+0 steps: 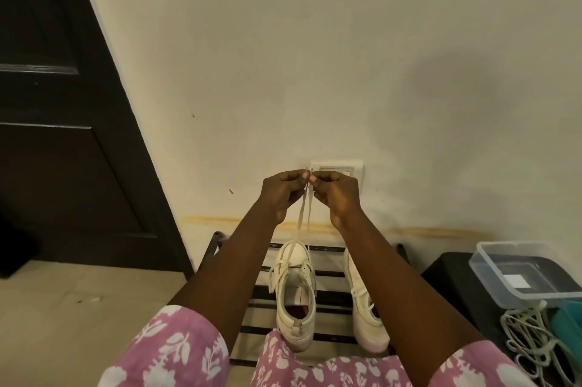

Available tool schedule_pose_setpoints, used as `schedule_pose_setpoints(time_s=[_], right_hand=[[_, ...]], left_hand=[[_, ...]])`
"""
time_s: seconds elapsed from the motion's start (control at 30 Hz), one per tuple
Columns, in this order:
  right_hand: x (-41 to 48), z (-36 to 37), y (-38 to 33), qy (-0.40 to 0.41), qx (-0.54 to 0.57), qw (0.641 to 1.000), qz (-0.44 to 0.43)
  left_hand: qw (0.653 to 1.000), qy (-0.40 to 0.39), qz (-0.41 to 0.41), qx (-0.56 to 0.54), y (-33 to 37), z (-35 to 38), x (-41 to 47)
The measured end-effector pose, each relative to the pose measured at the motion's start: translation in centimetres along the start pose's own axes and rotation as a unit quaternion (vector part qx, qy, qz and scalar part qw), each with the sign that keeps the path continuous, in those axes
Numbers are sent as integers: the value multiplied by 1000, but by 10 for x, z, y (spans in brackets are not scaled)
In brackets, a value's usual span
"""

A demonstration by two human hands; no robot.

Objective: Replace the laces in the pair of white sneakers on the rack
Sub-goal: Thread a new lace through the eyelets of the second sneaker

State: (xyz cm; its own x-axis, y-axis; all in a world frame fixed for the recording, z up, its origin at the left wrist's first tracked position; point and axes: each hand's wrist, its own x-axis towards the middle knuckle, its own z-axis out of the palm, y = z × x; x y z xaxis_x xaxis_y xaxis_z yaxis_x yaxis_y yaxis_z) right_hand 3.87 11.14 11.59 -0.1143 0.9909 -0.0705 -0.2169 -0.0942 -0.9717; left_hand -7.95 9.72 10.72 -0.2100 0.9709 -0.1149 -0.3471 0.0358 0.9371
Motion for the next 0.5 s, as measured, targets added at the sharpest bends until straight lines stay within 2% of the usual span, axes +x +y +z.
schedule_pose_setpoints(time_s=[0.37, 0.5], right_hand=[[9, -9, 16, -9, -40, 999, 1], [11, -15, 21, -12, -20, 999, 29]], left_hand=[[997, -3, -19, 70, -11, -9, 8], [995, -6, -49, 82, -14, -11, 9]])
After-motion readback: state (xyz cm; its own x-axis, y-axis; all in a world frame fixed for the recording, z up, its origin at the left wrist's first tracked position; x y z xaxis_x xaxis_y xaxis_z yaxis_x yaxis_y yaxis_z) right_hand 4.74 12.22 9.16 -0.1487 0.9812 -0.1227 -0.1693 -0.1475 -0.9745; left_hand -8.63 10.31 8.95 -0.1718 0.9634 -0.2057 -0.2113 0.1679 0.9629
